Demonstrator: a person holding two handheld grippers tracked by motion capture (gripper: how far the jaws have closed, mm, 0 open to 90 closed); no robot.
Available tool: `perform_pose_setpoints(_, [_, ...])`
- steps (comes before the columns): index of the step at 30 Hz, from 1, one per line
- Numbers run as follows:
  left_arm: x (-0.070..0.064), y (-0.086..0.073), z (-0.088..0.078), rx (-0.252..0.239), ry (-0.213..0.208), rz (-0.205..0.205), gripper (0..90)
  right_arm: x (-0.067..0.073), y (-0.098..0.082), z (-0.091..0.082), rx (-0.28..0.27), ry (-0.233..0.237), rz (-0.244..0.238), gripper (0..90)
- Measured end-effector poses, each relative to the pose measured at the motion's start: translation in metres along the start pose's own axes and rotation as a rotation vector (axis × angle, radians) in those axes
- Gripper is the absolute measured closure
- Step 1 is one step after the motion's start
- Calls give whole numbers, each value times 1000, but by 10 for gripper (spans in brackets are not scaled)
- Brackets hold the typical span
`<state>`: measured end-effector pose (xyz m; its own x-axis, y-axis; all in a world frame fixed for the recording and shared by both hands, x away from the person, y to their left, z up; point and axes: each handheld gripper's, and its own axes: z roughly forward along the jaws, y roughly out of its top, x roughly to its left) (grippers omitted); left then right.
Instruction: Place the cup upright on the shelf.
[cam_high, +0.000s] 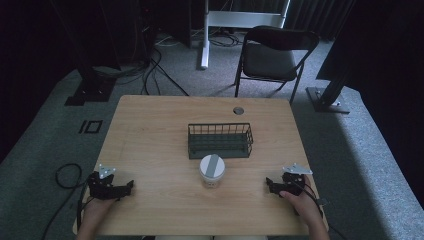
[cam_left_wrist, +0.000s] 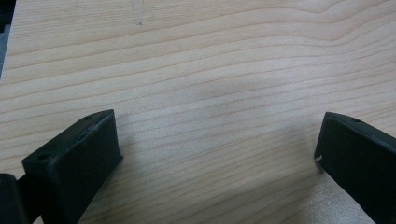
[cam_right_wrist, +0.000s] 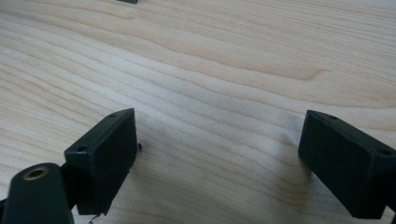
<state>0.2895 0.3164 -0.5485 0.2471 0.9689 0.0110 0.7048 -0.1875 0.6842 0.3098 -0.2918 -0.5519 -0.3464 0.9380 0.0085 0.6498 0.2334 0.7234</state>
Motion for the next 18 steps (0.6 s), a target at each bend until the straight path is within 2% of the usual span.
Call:
perform_pose_setpoints(9, [0,0,0,-1,0,0,2,8,6,3,-14,35,-12,117])
perform_pose_setpoints(18, [0,0,0,-1,0,0,2,21,17,2,-46,86,-58,117])
